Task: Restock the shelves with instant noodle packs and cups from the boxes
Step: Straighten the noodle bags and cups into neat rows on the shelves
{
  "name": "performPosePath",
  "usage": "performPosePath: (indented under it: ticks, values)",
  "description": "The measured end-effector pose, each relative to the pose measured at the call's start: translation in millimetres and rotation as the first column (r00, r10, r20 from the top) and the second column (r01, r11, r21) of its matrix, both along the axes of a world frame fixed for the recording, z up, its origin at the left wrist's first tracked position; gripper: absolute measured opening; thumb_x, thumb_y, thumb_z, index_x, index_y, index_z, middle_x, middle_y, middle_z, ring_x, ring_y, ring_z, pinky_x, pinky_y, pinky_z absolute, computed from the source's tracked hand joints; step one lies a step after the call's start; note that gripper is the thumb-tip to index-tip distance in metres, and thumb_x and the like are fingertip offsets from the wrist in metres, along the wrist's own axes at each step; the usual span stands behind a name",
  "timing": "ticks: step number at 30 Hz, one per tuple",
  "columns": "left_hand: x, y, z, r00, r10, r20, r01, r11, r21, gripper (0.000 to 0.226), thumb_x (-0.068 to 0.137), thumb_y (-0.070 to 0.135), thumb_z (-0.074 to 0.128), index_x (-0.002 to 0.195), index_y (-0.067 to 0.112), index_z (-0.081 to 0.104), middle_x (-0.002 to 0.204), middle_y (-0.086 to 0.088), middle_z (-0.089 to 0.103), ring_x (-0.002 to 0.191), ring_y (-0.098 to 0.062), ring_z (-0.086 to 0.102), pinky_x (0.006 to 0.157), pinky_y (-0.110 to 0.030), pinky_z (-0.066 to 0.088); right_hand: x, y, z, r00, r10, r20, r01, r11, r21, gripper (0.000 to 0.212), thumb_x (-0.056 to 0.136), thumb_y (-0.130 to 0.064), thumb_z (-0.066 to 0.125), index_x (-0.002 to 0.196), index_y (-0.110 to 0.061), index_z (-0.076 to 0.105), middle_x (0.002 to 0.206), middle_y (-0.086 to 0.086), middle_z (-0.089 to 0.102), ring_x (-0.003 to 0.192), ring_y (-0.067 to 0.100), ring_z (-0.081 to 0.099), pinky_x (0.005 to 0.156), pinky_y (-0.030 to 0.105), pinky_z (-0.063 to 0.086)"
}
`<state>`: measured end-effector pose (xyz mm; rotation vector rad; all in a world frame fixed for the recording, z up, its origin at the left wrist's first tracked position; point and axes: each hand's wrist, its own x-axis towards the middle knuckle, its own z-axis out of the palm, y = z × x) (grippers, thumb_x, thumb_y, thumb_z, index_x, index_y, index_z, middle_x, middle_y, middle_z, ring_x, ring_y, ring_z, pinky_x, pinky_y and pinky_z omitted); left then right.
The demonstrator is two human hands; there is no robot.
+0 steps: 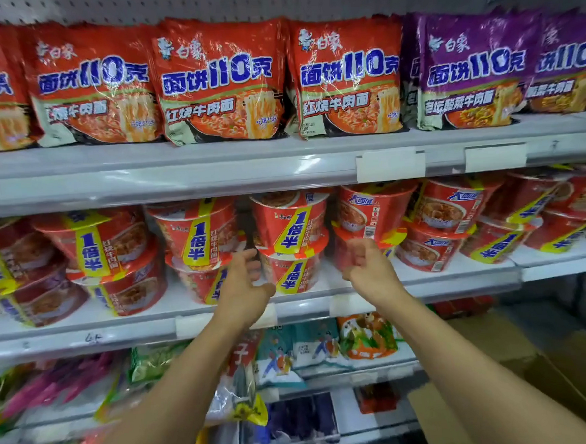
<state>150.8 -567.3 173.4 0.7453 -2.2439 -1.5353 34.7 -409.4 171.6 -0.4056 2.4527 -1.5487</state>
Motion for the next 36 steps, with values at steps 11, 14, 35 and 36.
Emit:
performPosePath:
  ticks: [11, 14, 35, 36]
  values:
    - [-39.9, 84.5, -13.2, 0.997, -0.074, 0.003, 0.074, 0.997, 0.037, 0.057, 0.085, 0.000, 0.063, 0.135, 0.014, 0.040, 0.129, 0.004, 0.049, 0.114, -0.014, 0.051, 0.087, -0.026, 0.046, -36.2, 87.5, -3.7, 0.997, -0.060, 0.043, 0.058, 0.997, 0.051, 0.044, 0.089, -0.006, 0.058, 0.131, -0.012, 0.044, 0.134, 0.005, 0.048, 0.124, 0.023, 0.046, 0.103, 0.040, 0.041]
    - [-55.7, 97.2, -10.5, 0.996, -0.085, 0.014, 0.085, 0.996, 0.024, 0.061, 0.085, 0.002, 0.065, 0.138, 0.015, 0.037, 0.138, 0.000, 0.046, 0.123, -0.018, 0.048, 0.096, -0.033, 0.046, -51.1, 98.3, -2.0, 0.996, -0.069, 0.061, 0.066, 0.997, 0.046, 0.050, 0.089, -0.004, 0.056, 0.136, -0.013, 0.040, 0.140, 0.005, 0.046, 0.127, 0.024, 0.045, 0.101, 0.035, 0.040]
    - [-140.6, 97.1, 18.7, 0.975, -0.219, -0.033, 0.220, 0.975, 0.017, 0.102, 0.071, 0.037, 0.073, 0.148, 0.033, 0.006, 0.144, -0.001, 0.043, 0.130, -0.019, 0.043, 0.108, -0.046, 0.039, -114.3, 58.0, -9.0, 0.995, -0.047, -0.092, 0.035, 0.990, -0.134, 0.073, 0.080, 0.006, 0.060, 0.141, -0.026, 0.033, 0.138, 0.003, 0.043, 0.127, 0.020, 0.046, 0.106, 0.047, 0.042]
    - [-141.3, 94.7, 17.1, 0.973, -0.230, -0.029, 0.230, 0.973, 0.003, 0.102, 0.069, 0.040, 0.071, 0.148, 0.035, 0.006, 0.146, -0.001, 0.041, 0.132, -0.019, 0.041, 0.109, -0.047, 0.037, -112.3, 59.0, -9.9, 0.994, -0.061, -0.095, 0.049, 0.990, -0.130, 0.073, 0.080, 0.006, 0.060, 0.142, -0.023, 0.033, 0.137, 0.004, 0.044, 0.125, 0.019, 0.047, 0.105, 0.046, 0.043]
